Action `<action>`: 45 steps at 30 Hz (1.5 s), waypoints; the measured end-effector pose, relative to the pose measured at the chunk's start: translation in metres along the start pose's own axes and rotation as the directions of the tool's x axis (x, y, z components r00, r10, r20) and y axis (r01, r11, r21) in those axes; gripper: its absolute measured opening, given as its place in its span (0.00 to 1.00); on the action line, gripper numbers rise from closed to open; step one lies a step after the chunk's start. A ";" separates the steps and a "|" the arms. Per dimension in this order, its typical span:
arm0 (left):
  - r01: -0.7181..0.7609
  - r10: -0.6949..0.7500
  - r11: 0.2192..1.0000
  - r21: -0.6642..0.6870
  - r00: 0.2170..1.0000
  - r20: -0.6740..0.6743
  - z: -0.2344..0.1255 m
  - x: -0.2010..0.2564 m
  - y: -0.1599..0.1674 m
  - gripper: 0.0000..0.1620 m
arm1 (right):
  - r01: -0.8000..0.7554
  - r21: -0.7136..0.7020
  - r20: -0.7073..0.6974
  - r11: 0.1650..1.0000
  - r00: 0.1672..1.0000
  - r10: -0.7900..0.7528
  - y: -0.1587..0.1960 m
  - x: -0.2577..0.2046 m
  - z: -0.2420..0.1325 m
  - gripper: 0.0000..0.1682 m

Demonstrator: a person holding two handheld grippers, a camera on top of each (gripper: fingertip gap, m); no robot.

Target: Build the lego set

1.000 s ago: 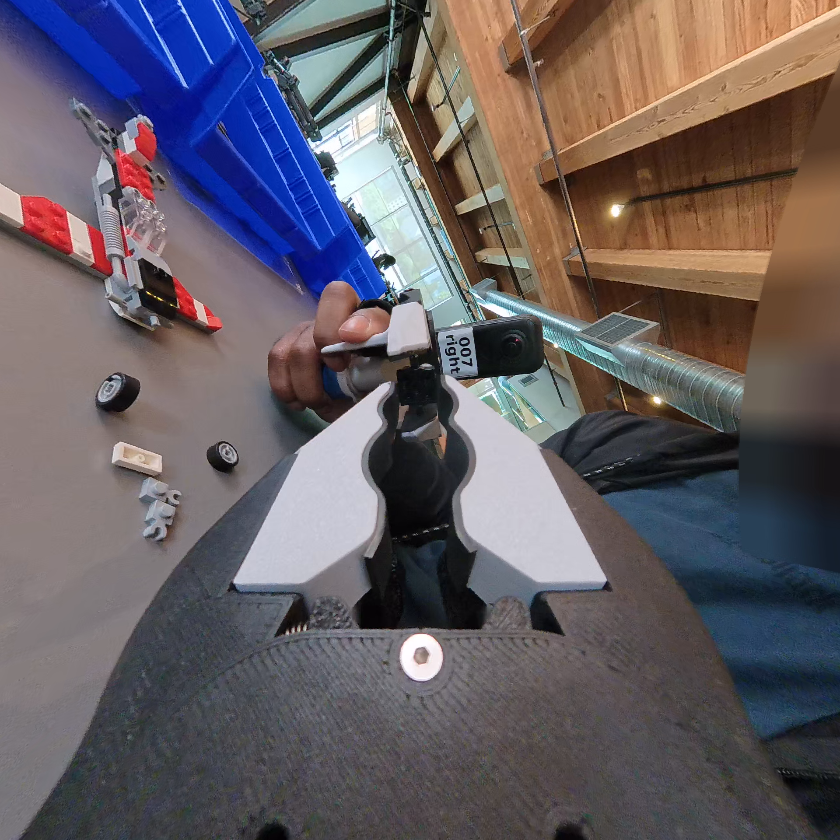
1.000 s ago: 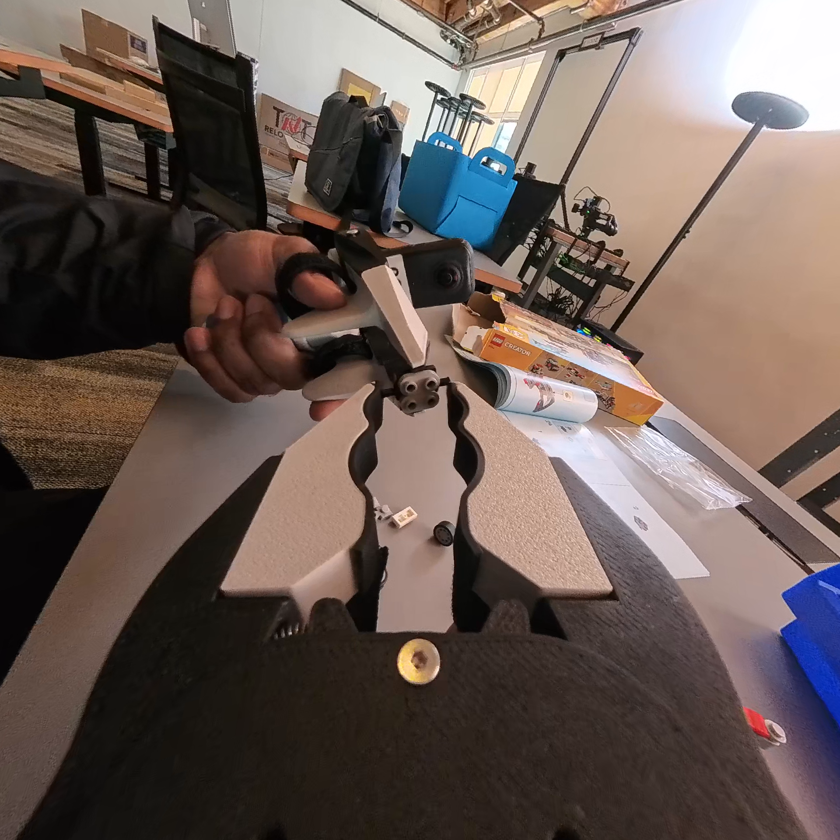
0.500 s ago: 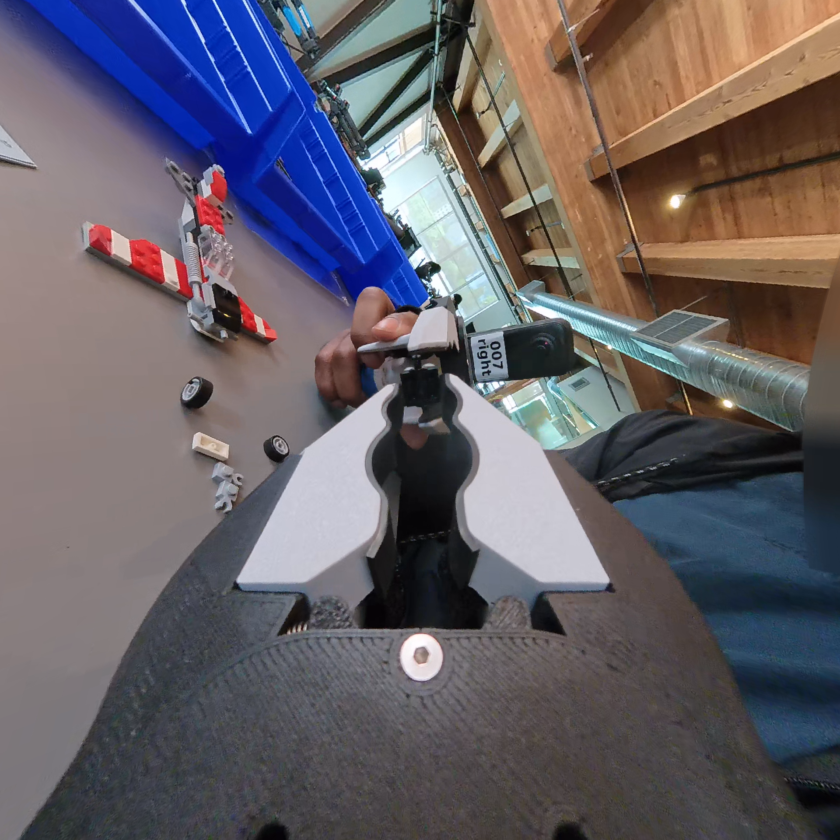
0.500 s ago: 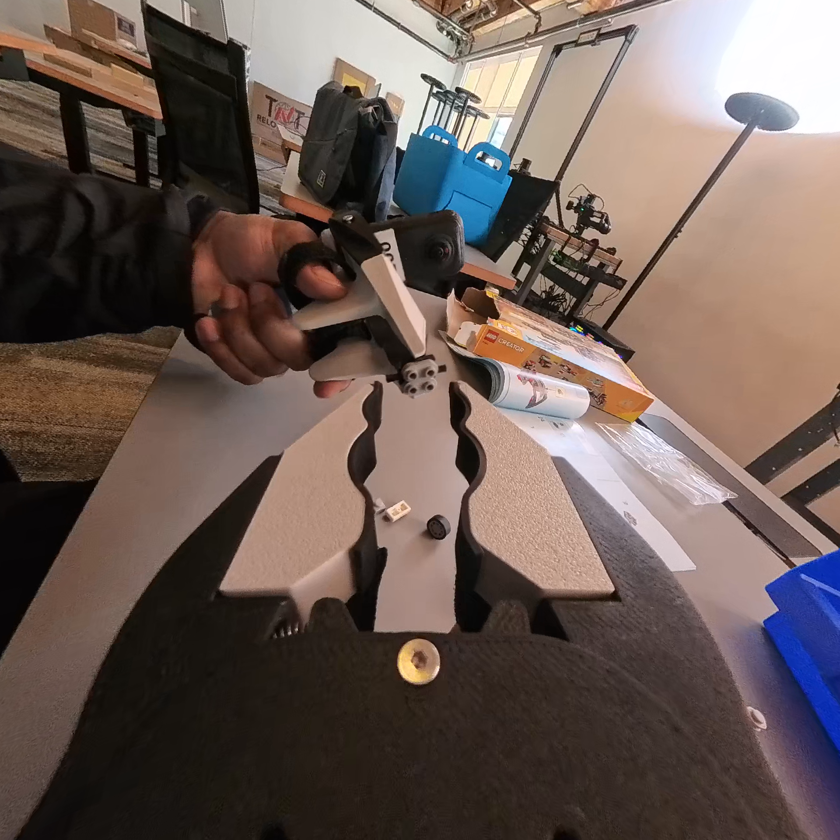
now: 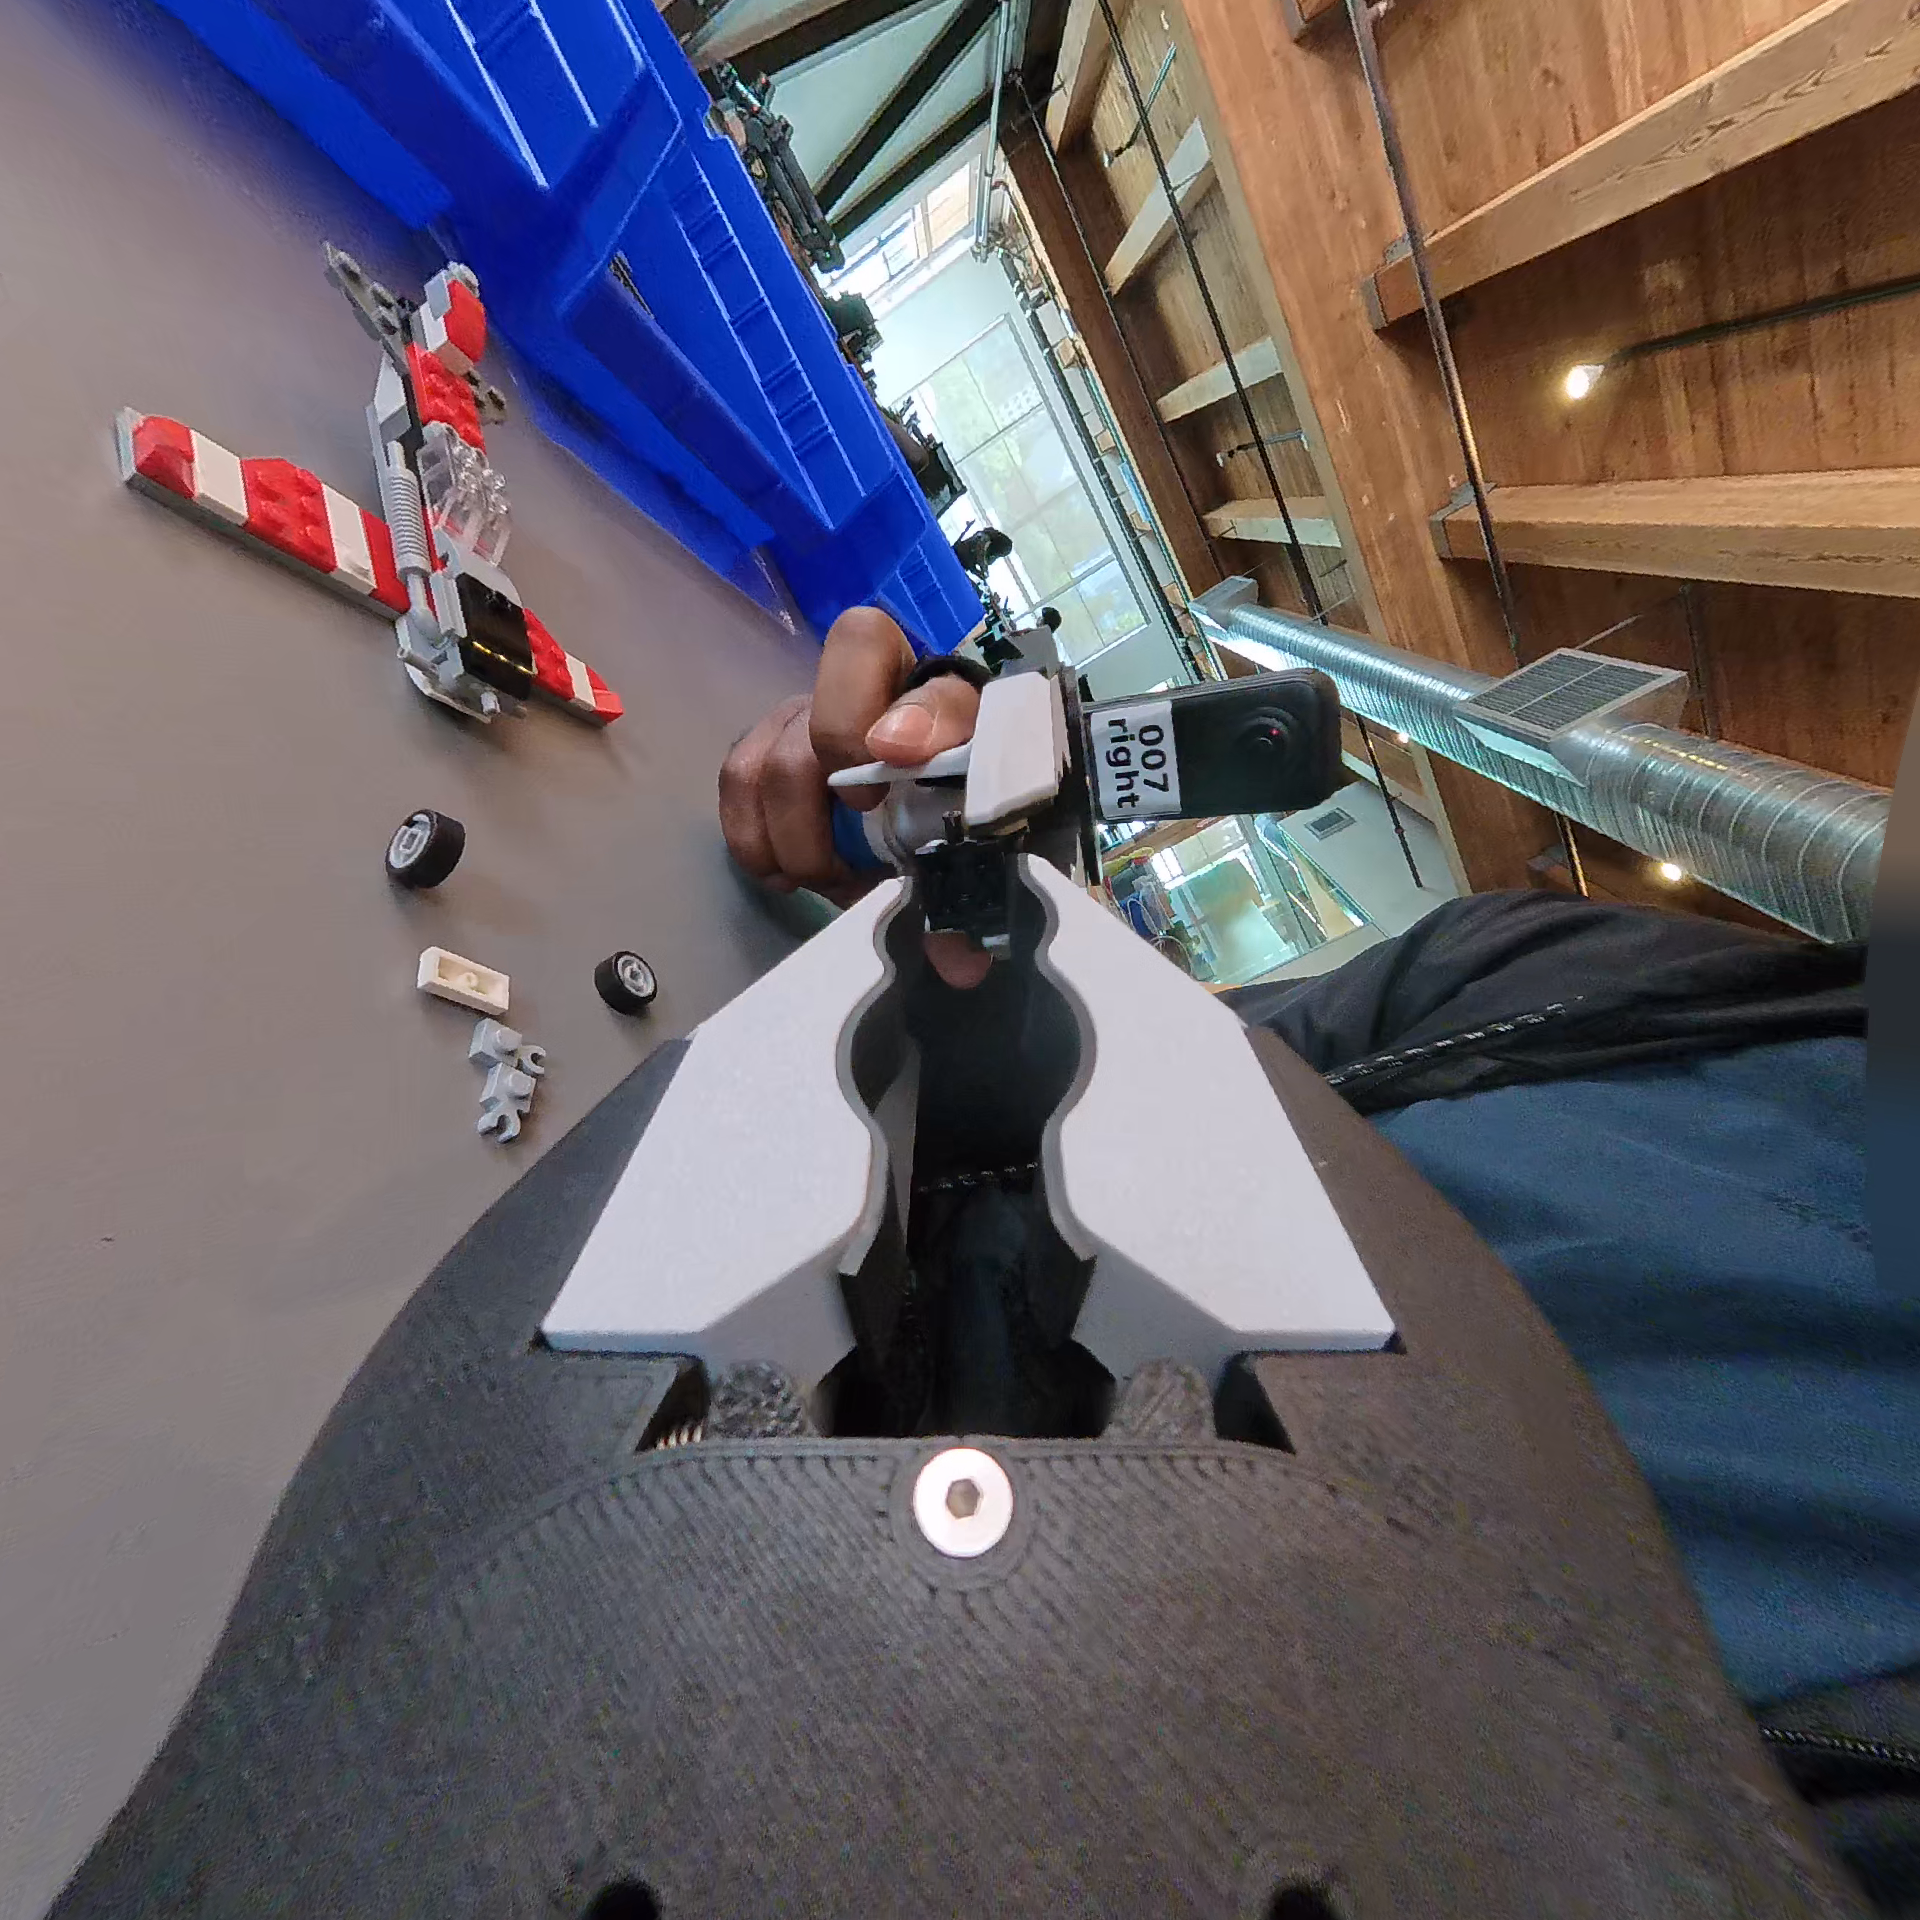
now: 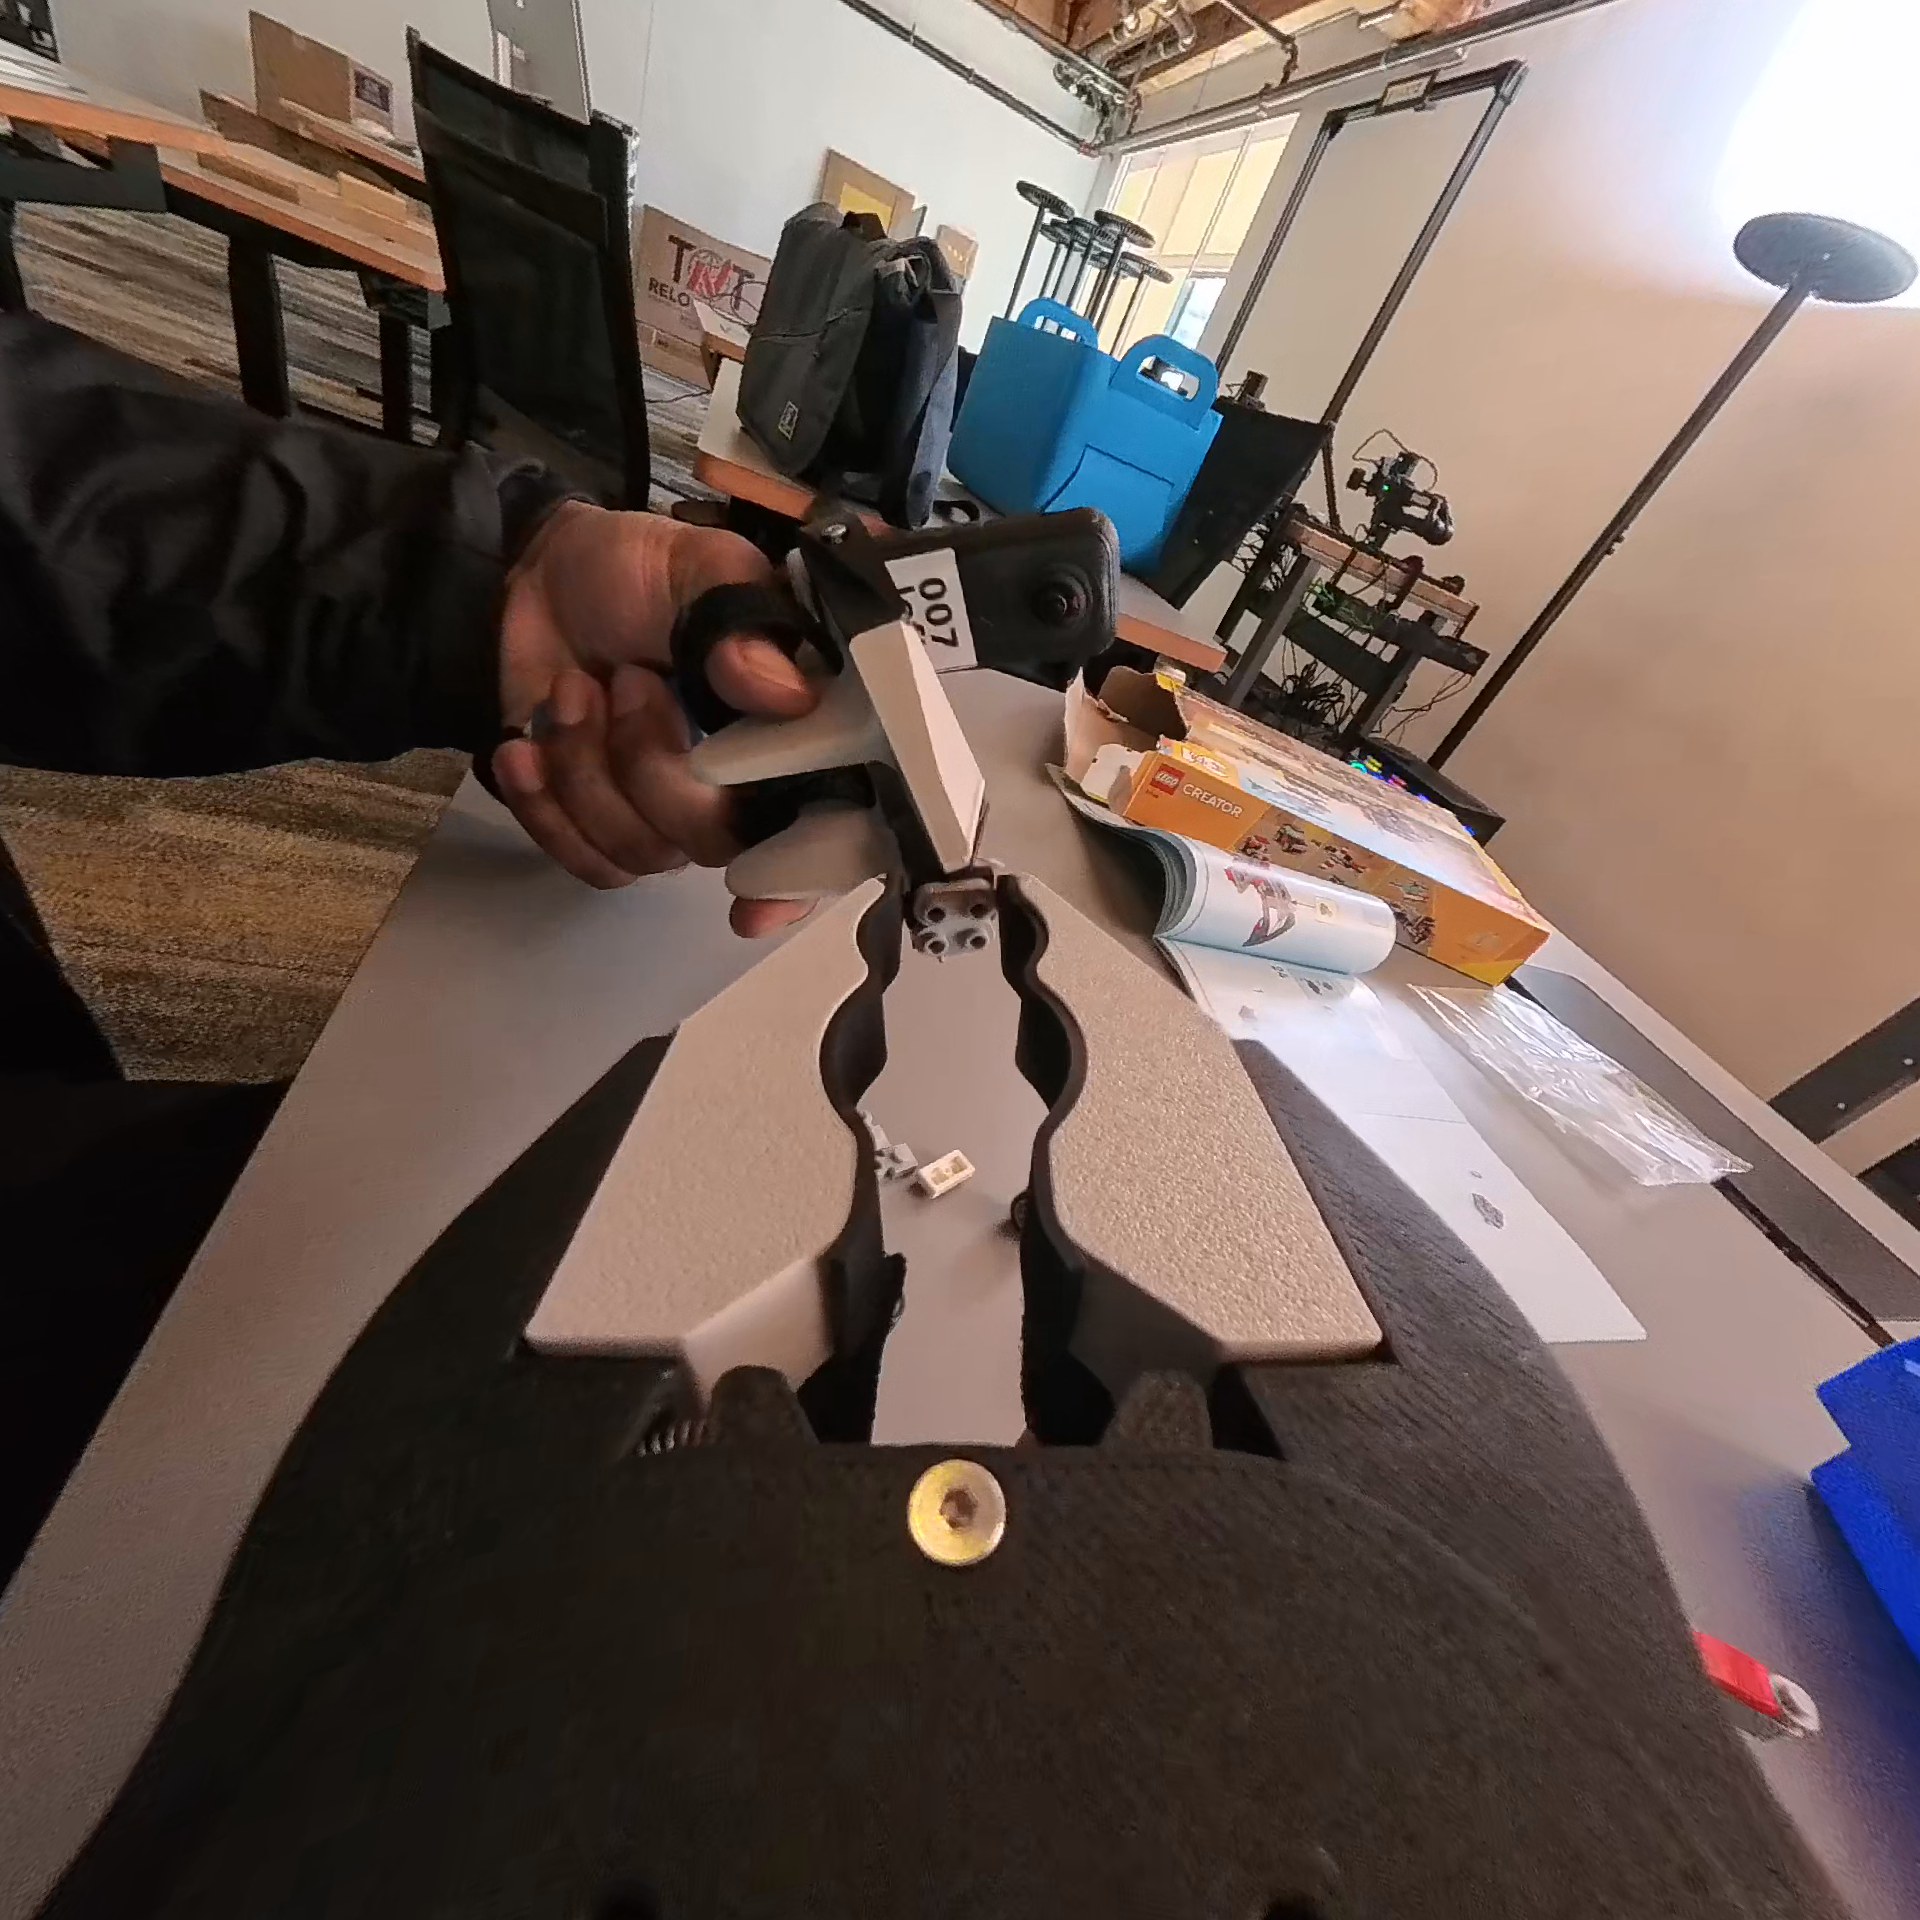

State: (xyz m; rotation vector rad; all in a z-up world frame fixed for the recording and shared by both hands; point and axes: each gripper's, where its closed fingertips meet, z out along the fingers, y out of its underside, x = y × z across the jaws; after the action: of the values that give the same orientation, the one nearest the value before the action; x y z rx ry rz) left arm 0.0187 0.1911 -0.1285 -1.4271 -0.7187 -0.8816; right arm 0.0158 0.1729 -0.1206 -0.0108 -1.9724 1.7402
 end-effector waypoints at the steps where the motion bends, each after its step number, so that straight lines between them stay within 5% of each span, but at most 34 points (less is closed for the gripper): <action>1: 0.002 -0.002 1.000 -0.001 1.000 0.000 0.000 0.000 0.000 0.11 | 0.000 -0.002 0.000 1.000 1.000 0.000 0.000 0.000 0.000 0.11; 25: 0.014 -0.015 0.999 0.036 0.999 0.048 -0.002 -0.012 -0.008 0.10 | 0.032 -0.084 -0.044 0.996 0.998 -0.036 0.009 0.010 -0.001 0.09; 27: 0.020 -0.026 0.995 0.098 0.997 0.069 -0.013 -0.017 -0.017 0.00 | 0.011 -0.047 -0.054 0.999 0.998 -0.014 0.004 0.014 -0.006 0.09; 32: 0.007 -0.030 0.972 0.234 0.995 0.094 -0.045 -0.020 -0.041 0.00 | -0.002 -0.054 -0.091 0.999 0.996 -0.003 0.007 0.024 -0.015 0.09; 38: 0.007 -0.025 0.995 0.103 0.983 0.180 -0.008 -0.029 -0.019 0.20 | 0.090 -0.176 -0.099 0.980 0.989 -0.109 0.025 0.017 -0.003 0.10; 45: 0.012 -0.030 0.996 0.086 0.978 0.207 0.005 -0.035 -0.014 0.20 | 0.109 -0.193 -0.112 0.975 0.985 -0.132 0.027 0.017 -0.003 0.10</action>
State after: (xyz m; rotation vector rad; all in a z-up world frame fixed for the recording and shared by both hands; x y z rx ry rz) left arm -0.0109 0.2000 -0.1512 -1.4517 -0.9190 -0.7155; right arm -0.0067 0.1860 -0.1393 -0.0603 -1.9939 1.4394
